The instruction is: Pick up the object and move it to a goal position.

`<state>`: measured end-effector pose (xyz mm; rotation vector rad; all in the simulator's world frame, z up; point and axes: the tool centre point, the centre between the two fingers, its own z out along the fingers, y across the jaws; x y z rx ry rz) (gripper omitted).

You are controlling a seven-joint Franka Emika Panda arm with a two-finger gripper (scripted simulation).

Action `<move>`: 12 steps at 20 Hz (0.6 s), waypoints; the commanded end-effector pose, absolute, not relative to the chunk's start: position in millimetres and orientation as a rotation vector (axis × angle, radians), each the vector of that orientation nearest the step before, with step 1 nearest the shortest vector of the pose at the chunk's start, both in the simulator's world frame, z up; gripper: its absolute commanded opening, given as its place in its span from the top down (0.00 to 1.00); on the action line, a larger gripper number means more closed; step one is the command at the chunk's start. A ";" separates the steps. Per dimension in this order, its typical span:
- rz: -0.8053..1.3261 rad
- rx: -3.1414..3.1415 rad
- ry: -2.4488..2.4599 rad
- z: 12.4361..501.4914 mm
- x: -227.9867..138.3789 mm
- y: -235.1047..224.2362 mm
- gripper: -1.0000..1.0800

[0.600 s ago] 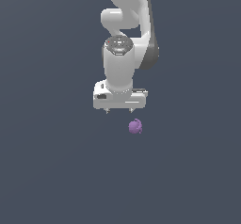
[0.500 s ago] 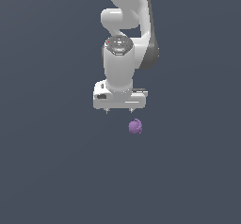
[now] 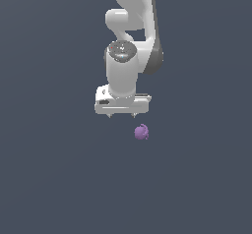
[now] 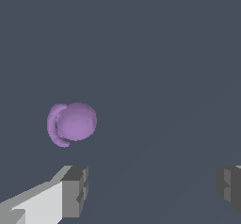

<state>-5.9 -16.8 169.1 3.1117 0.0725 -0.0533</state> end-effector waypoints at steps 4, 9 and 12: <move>-0.053 3.111 0.075 166.8 -5.3 -14.0 0.04; -0.041 3.116 0.078 151.1 -1.0 5.3 0.04; -0.029 3.121 0.080 134.5 2.3 25.7 0.04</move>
